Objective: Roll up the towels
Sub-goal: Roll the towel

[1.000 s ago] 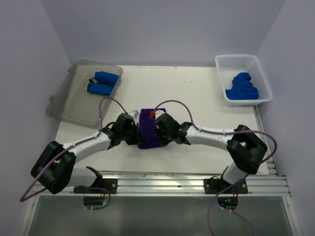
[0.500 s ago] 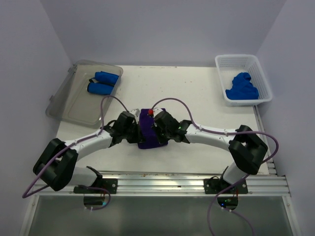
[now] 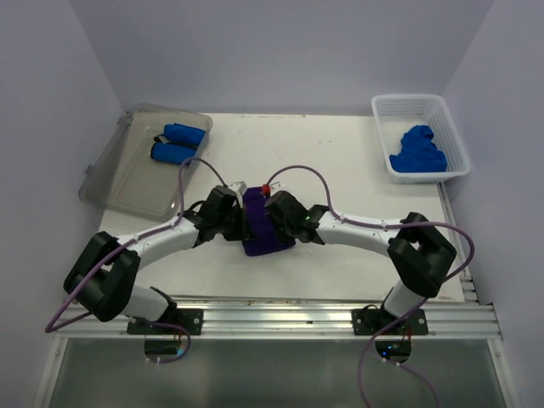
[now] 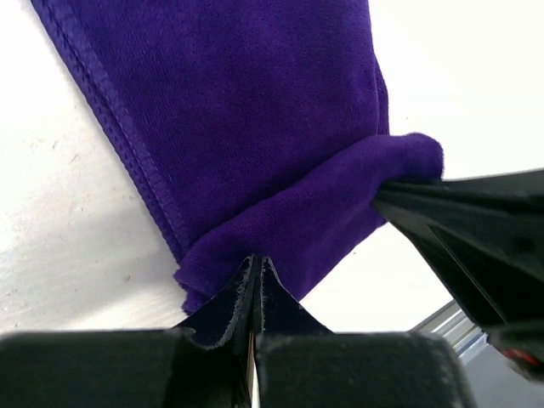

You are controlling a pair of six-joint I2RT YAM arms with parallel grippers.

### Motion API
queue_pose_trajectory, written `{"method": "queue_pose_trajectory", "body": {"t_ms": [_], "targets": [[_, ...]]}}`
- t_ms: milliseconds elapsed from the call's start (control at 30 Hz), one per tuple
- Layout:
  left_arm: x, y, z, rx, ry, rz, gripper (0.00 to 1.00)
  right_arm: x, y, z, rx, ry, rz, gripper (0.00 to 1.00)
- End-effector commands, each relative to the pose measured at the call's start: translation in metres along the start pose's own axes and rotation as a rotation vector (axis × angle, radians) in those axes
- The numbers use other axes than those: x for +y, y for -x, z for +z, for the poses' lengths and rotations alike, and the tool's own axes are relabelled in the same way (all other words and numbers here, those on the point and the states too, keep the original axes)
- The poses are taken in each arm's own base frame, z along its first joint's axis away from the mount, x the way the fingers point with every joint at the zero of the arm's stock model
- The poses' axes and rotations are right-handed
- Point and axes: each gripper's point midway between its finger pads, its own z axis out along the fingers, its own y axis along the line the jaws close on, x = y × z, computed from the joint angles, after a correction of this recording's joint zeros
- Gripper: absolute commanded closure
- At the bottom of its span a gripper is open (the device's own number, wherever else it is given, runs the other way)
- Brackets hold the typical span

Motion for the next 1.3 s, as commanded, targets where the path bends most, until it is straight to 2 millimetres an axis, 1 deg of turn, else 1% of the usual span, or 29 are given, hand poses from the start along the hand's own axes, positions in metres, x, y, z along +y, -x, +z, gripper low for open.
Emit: {"method": "queue_pose_trajectory", "body": {"t_ms": [0, 33, 67, 200, 267, 400, 500, 533, 633, 700, 733, 800, 833, 867, 900, 933, 967, 1000, 1033, 1067, 1167, 1200, 1267], "targets": [[-0.011, 0.023, -0.004, -0.055, -0.019, 0.04, 1.0, -0.026, -0.003, 0.01, 0.024, -0.118, 0.085, 0.91], [-0.012, 0.024, -0.005, -0.059, -0.021, 0.043, 1.0, -0.034, -0.004, 0.013, 0.029, -0.145, 0.103, 0.91], [-0.011, 0.025, -0.005, -0.06, -0.018, 0.044, 1.0, -0.037, -0.01, 0.017, 0.048, -0.158, 0.116, 0.91], [-0.014, 0.033, -0.006, -0.076, -0.013, 0.05, 1.0, -0.049, -0.014, 0.025, 0.061, -0.195, 0.155, 0.91], [-0.013, 0.034, -0.003, -0.07, -0.004, 0.05, 1.0, -0.051, -0.018, 0.028, 0.072, -0.201, 0.172, 0.91], [-0.018, 0.044, 0.003, -0.077, -0.01, 0.048, 1.0, -0.053, -0.018, 0.03, 0.07, -0.195, 0.191, 0.91], [-0.012, 0.046, 0.011, -0.071, 0.006, 0.042, 1.0, -0.057, -0.019, 0.029, 0.073, -0.202, 0.205, 0.91], [-0.009, 0.043, 0.016, -0.055, 0.014, 0.039, 1.0, -0.058, -0.02, 0.03, 0.077, -0.204, 0.21, 0.91], [-0.005, 0.041, 0.021, -0.04, 0.02, 0.035, 1.0, -0.063, -0.022, 0.03, 0.082, -0.201, 0.234, 0.92], [-0.007, 0.039, 0.019, -0.036, 0.009, 0.035, 1.0, -0.065, -0.026, 0.031, 0.096, -0.202, 0.237, 0.92], [-0.013, 0.044, 0.012, -0.063, -0.009, 0.034, 1.0, -0.066, -0.028, 0.032, 0.102, -0.204, 0.241, 0.92], [-0.018, 0.049, 0.001, -0.096, -0.024, 0.037, 1.0, -0.07, -0.033, 0.034, 0.115, -0.207, 0.258, 0.93], [-0.026, 0.056, -0.013, -0.14, -0.049, 0.037, 1.0, -0.068, -0.035, 0.035, 0.123, -0.195, 0.262, 0.93], [-0.029, 0.058, -0.019, -0.158, -0.058, 0.036, 1.0, -0.068, -0.038, 0.036, 0.126, -0.192, 0.274, 0.93], [-0.028, 0.055, -0.023, -0.162, -0.063, 0.031, 1.0, -0.07, -0.04, 0.037, 0.13, -0.191, 0.285, 0.93], [-0.033, 0.056, -0.031, -0.182, -0.087, 0.021, 1.0, -0.069, -0.041, 0.038, 0.136, -0.178, 0.295, 0.93], [-0.031, 0.049, -0.031, -0.17, -0.095, 0.015, 1.0, -0.069, -0.044, 0.039, 0.141, -0.176, 0.31, 0.93], [-0.034, 0.044, -0.032, -0.157, -0.118, -0.001, 1.0, -0.07, -0.045, 0.039, 0.141, -0.174, 0.319, 0.93], [-0.037, 0.043, -0.033, -0.163, -0.139, -0.005, 1.0, -0.07, -0.047, 0.039, 0.146, -0.165, 0.329, 0.93], [-0.032, 0.032, -0.03, -0.141, -0.141, -0.013, 1.0, -0.071, -0.048, 0.039, 0.149, -0.164, 0.34, 0.93], [-0.031, 0.022, -0.022, -0.121, -0.157, -0.028, 1.0, -0.073, -0.049, 0.04, 0.151, -0.159, 0.361, 0.93], [-0.03, 0.016, -0.019, -0.104, -0.158, -0.036, 1.0, -0.073, -0.05, 0.04, 0.155, -0.158, 0.363, 0.93], [-0.033, 0.017, -0.013, -0.108, -0.172, -0.035, 1.0, -0.073, -0.051, 0.04, 0.156, -0.156, 0.373, 0.93]]}}
